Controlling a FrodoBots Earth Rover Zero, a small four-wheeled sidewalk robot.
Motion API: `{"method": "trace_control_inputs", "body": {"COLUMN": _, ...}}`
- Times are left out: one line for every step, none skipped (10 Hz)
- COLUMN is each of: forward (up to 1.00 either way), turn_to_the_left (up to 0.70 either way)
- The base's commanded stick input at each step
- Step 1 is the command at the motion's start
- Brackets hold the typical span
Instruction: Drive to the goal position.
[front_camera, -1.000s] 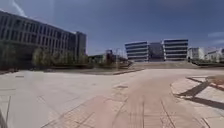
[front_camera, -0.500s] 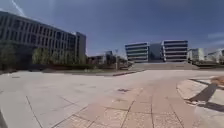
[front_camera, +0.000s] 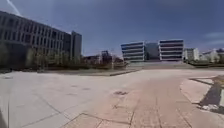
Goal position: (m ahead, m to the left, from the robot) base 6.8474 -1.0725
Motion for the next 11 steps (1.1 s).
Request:
{"method": "trace_control_inputs", "body": {"forward": 0.7, "turn_to_the_left": -0.05}}
{"method": "trace_control_inputs", "body": {"forward": 0.7, "turn_to_the_left": -0.05}}
{"method": "trace_control_inputs", "body": {"forward": 0.7, "turn_to_the_left": -0.05}}
{"method": "trace_control_inputs", "body": {"forward": 0.7, "turn_to_the_left": -0.05}}
{"method": "trace_control_inputs", "body": {"forward": 0.7, "turn_to_the_left": -0.05}}
{"method": "trace_control_inputs", "body": {"forward": 0.7, "turn_to_the_left": -0.05}}
{"method": "trace_control_inputs", "body": {"forward": 0.7, "turn_to_the_left": -0.05}}
{"method": "trace_control_inputs", "body": {"forward": 0.7, "turn_to_the_left": -0.05}}
{"method": "trace_control_inputs", "body": {"forward": 0.7, "turn_to_the_left": -0.13}}
{"method": "trace_control_inputs", "body": {"forward": 0.7, "turn_to_the_left": -0.29}}
{"method": "trace_control_inputs", "body": {"forward": 0.7, "turn_to_the_left": -0.3}}
